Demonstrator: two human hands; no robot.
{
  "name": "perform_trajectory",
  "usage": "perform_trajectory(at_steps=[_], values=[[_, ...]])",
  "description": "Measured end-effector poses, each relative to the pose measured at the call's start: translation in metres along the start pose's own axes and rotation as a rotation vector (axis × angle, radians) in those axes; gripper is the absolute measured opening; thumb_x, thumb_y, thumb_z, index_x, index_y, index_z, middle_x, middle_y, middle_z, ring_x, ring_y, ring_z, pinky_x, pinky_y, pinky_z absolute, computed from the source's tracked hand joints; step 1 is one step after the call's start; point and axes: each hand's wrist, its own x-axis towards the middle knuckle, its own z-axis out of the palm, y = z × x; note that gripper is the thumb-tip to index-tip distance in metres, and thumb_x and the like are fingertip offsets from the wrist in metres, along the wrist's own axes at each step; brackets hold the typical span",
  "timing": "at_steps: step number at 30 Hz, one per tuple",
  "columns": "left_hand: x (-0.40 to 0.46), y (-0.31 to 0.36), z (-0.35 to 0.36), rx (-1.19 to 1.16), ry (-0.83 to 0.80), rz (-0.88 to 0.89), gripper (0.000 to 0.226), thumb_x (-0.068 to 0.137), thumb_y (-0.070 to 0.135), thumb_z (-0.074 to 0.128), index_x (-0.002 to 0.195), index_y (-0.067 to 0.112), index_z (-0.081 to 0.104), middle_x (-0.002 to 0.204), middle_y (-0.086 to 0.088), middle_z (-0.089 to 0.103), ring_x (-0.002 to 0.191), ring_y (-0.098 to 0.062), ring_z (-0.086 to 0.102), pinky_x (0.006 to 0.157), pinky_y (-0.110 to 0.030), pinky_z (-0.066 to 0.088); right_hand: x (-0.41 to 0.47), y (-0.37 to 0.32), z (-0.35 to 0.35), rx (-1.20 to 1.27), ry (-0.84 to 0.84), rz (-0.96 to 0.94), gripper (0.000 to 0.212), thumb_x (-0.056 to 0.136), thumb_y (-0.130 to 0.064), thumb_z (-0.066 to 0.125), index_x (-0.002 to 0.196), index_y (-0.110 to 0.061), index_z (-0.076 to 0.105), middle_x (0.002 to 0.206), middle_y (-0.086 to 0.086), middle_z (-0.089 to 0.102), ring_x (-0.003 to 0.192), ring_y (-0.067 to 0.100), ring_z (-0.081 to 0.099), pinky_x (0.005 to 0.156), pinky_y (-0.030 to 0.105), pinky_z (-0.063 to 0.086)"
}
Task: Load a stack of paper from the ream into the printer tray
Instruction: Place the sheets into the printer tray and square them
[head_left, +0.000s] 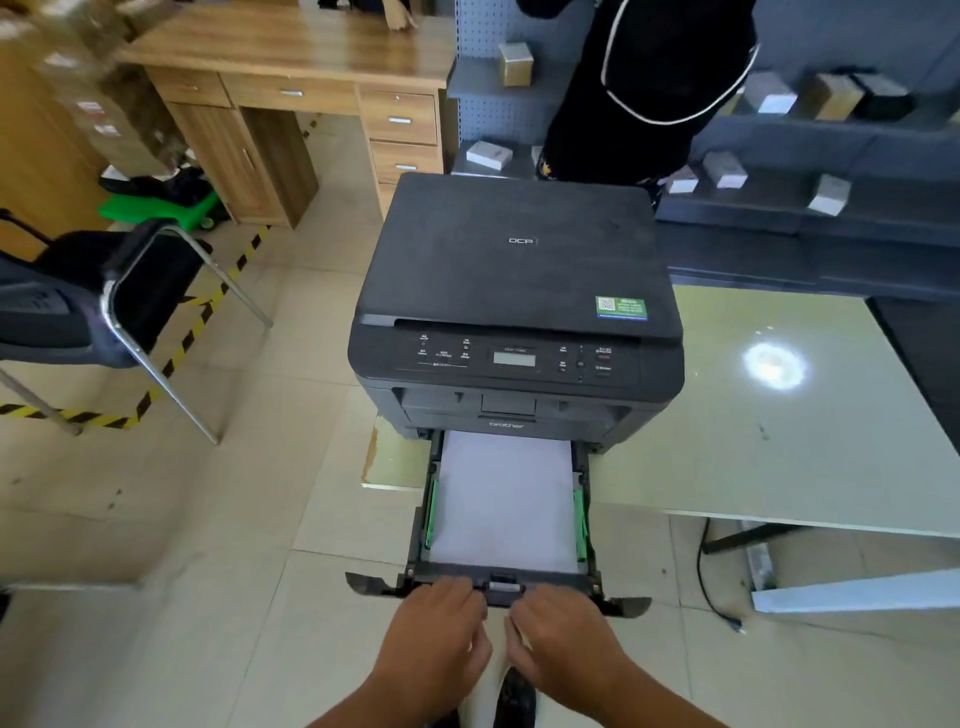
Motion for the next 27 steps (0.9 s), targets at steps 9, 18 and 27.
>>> perform_trajectory(at_steps=[9,18,27], values=[[-0.009,0.002,0.012,0.127,-0.115,-0.061,0.009,0.065,0.030,0.050,0.062,0.028,0.058,0.054,0.008,0.054,0.043,-0.012,0.050,0.037,-0.027,0.031,-0.009,-0.010,0.012,-0.127,-0.163,0.007,0.021,0.064,-0.021,0.070,0.051,-0.021,0.053,0.046,0.000,0.048,0.041,0.020,0.047,0.037,0.028,0.033],[0.003,-0.010,0.014,0.088,-0.105,-0.135,0.009,0.065,0.024,0.061,0.072,0.026,0.065,0.062,0.009,0.056,0.057,-0.012,0.052,0.054,-0.028,0.048,0.009,-0.014,0.012,-0.131,-0.257,0.072,0.009,0.067,-0.025,0.059,0.058,-0.022,0.057,0.051,-0.004,0.053,0.043,0.016,0.052,0.038,0.027,0.036],[0.043,-0.016,0.009,0.005,-0.051,-0.178,0.030,0.074,0.025,0.057,0.104,0.022,0.062,0.093,0.006,0.063,0.086,-0.013,0.060,0.084,-0.030,0.053,0.041,0.005,0.012,-0.121,-0.322,0.250,0.017,0.064,-0.021,0.074,0.078,-0.016,0.065,0.069,0.000,0.060,0.063,0.019,0.058,0.057,0.031,0.050]])
